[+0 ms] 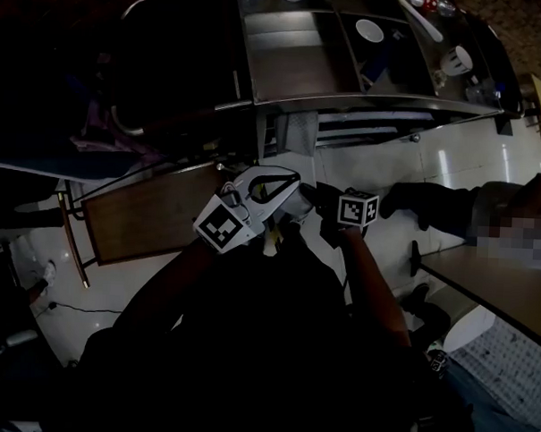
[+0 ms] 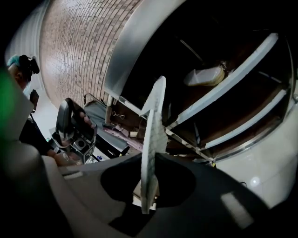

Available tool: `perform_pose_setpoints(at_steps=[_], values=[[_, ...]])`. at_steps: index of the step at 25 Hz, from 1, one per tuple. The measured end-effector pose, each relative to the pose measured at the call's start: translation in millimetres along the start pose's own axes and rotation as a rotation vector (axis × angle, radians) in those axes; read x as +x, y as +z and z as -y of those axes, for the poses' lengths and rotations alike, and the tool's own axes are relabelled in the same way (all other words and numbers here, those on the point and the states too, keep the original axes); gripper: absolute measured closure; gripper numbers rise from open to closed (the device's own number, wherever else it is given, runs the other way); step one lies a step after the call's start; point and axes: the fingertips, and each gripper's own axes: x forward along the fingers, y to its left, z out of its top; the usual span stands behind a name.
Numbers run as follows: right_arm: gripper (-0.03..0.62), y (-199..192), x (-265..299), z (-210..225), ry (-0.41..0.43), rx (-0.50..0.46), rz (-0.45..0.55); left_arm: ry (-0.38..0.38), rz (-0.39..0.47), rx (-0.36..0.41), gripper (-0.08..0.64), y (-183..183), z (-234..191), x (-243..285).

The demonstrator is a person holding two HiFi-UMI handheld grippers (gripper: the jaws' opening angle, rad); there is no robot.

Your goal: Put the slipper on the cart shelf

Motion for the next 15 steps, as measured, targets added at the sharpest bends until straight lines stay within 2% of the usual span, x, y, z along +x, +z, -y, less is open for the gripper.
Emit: perform_pose_setpoints(at_steps=[8,12,15], values=[[0.526,54,19,48,0.030,0.046,0.004,0.072,-0.035,-0.031,0.560,-10,-27,32],[0.526,78,28,66,0.027,0.005,-0.002,0.097,-0.040,-0.002,0.560,-13,-41,51],[0.525,96,33,77,0.014,-0.050,0.008,0.122,-0.041,-0.020,0.560,-16,-51,63]])
